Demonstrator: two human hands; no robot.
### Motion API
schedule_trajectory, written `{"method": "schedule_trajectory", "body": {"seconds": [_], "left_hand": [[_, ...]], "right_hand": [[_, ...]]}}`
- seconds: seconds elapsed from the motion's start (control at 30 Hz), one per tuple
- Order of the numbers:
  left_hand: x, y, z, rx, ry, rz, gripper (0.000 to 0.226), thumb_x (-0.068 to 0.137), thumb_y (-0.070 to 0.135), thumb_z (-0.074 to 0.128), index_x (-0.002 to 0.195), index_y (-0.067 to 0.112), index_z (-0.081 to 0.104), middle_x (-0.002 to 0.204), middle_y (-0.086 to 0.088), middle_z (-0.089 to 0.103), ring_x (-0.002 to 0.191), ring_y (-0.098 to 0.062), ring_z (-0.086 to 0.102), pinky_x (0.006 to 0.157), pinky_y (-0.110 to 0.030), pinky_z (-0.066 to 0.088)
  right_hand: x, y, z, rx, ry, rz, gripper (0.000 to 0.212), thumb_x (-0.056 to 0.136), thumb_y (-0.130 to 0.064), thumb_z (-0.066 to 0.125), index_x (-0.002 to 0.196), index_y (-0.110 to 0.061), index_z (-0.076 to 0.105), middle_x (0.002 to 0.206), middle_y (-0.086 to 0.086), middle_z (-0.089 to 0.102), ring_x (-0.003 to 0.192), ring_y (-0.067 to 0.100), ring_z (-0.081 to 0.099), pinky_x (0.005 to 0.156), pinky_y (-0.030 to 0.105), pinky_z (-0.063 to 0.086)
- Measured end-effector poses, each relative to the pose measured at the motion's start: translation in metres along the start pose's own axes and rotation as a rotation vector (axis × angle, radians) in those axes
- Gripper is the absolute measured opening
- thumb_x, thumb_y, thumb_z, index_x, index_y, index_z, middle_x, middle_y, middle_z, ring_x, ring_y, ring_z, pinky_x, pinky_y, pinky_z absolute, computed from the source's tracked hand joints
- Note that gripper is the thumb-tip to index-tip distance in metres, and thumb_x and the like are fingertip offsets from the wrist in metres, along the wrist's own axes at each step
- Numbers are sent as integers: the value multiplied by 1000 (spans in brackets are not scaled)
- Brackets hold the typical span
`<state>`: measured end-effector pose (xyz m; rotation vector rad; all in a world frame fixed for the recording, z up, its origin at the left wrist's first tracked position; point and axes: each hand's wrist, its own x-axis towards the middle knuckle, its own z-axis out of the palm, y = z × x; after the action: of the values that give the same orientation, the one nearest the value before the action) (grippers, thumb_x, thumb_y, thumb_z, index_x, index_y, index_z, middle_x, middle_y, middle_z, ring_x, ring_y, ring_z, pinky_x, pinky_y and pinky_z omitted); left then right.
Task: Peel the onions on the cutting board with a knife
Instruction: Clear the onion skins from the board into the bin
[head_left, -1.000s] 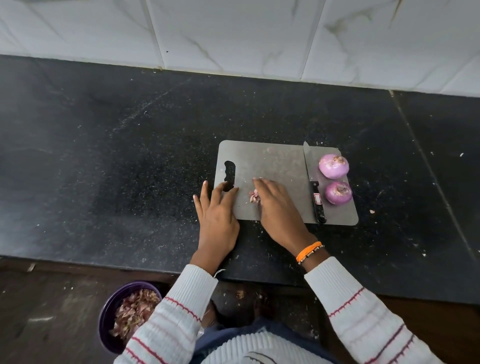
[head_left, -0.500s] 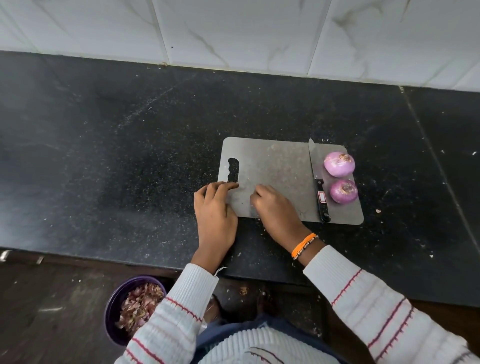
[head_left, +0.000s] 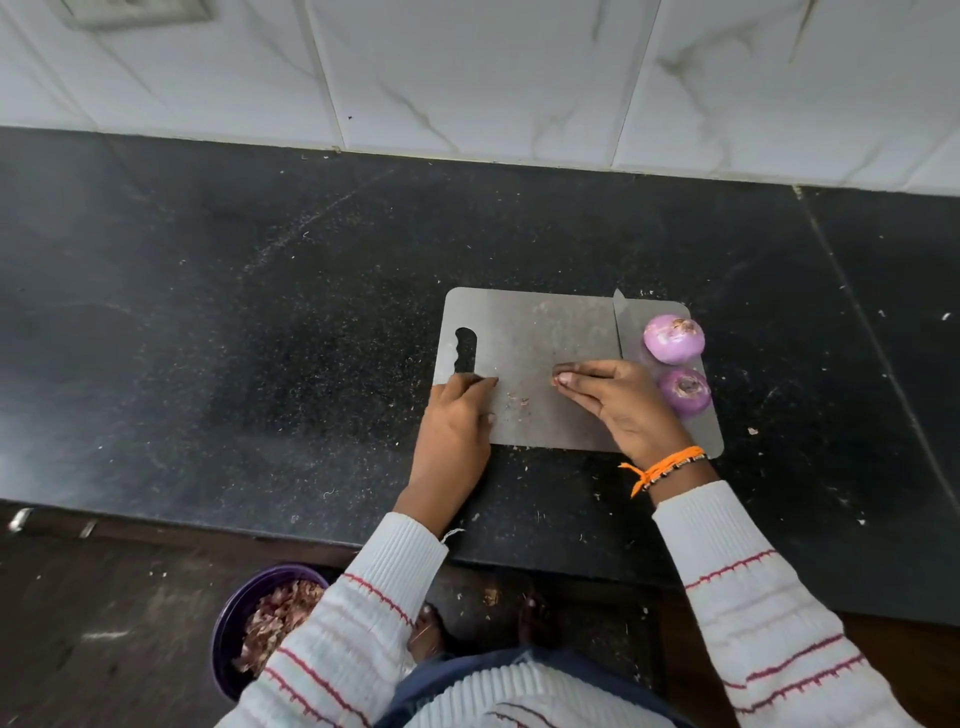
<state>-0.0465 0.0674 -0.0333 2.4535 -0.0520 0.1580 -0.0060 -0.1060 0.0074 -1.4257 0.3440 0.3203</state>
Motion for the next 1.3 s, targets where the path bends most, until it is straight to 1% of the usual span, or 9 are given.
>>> {"method": "schedule_trajectory", "body": {"seconds": [0.13, 0.3, 0.37, 0.43, 0.5, 0.8, 0.93, 1.07, 1.3], "left_hand": [[8, 9, 6, 10, -182, 93, 42, 91, 0, 47, 132, 11, 51, 142, -11, 44, 132, -28, 38, 109, -36, 33], [6, 21, 9, 306, -429, 204, 59, 92, 0, 37, 145, 23, 29, 156, 4, 20, 143, -12, 16, 112, -28, 26], [3, 23, 8, 310, -371, 223, 47, 92, 4, 41, 137, 17, 45, 147, -3, 39, 135, -21, 36, 105, -35, 39], [3, 24, 10, 310, -285, 263, 30, 84, 3, 49, 109, 6, 66, 114, -14, 63, 106, -33, 57, 79, -45, 53], [5, 26, 10, 355, -271, 239, 18, 77, -2, 57, 91, 4, 66, 91, -11, 61, 87, -31, 57, 65, -43, 52], [10, 35, 19, 326, -133, 186, 11, 78, -7, 54, 83, 2, 57, 81, -13, 56, 76, -31, 52, 55, -42, 47], [4, 42, 9, -140, 138, -202, 19, 78, -8, 55, 80, 9, 64, 72, 7, 61, 67, 0, 57, 67, -13, 45], [-16, 44, -17, -853, 243, -641, 22, 86, -6, 57, 84, 14, 63, 72, 0, 61, 69, -10, 58, 71, -20, 52], [-89, 4, -76, -1370, 489, -836, 24, 88, -11, 47, 86, 8, 62, 61, 4, 66, 61, -3, 62, 60, -11, 52]], "right_hand": [[-8, -1, -8, 67, -1, 11, 13, 81, 11, 59, 86, 0, 65, 87, 12, 68, 87, 19, 66, 82, 23, 55], [-13, 0, -14, 95, -16, 9, 14, 81, 11, 58, 86, 0, 66, 87, 11, 68, 86, 17, 66, 82, 22, 54], [-14, -3, -18, 77, -14, 4, 15, 81, 11, 59, 85, -1, 66, 87, 11, 68, 86, 17, 66, 81, 22, 54], [-13, -5, -20, 60, -18, 2, 15, 81, 11, 59, 86, -1, 66, 88, 11, 68, 86, 18, 66, 80, 21, 55], [-13, -6, -22, 45, -29, 7, 15, 80, 11, 60, 85, -1, 66, 88, 12, 68, 86, 19, 66, 81, 22, 55], [-11, -4, -25, 149, -124, 89, 15, 82, 13, 56, 84, 2, 65, 77, 9, 70, 76, 14, 68, 75, 19, 56], [-11, -5, -17, 378, -207, 215, 28, 85, 15, 49, 71, 1, 69, 68, 7, 72, 69, 12, 70, 68, 17, 57], [-16, -10, 7, 486, -294, 325, 38, 86, 13, 47, 62, 1, 73, 69, 11, 72, 68, 14, 71, 63, 19, 57], [-57, 10, 94, 456, -508, 480, 35, 86, 13, 47, 65, 3, 72, 71, 11, 71, 68, 14, 70, 64, 19, 57]]}}
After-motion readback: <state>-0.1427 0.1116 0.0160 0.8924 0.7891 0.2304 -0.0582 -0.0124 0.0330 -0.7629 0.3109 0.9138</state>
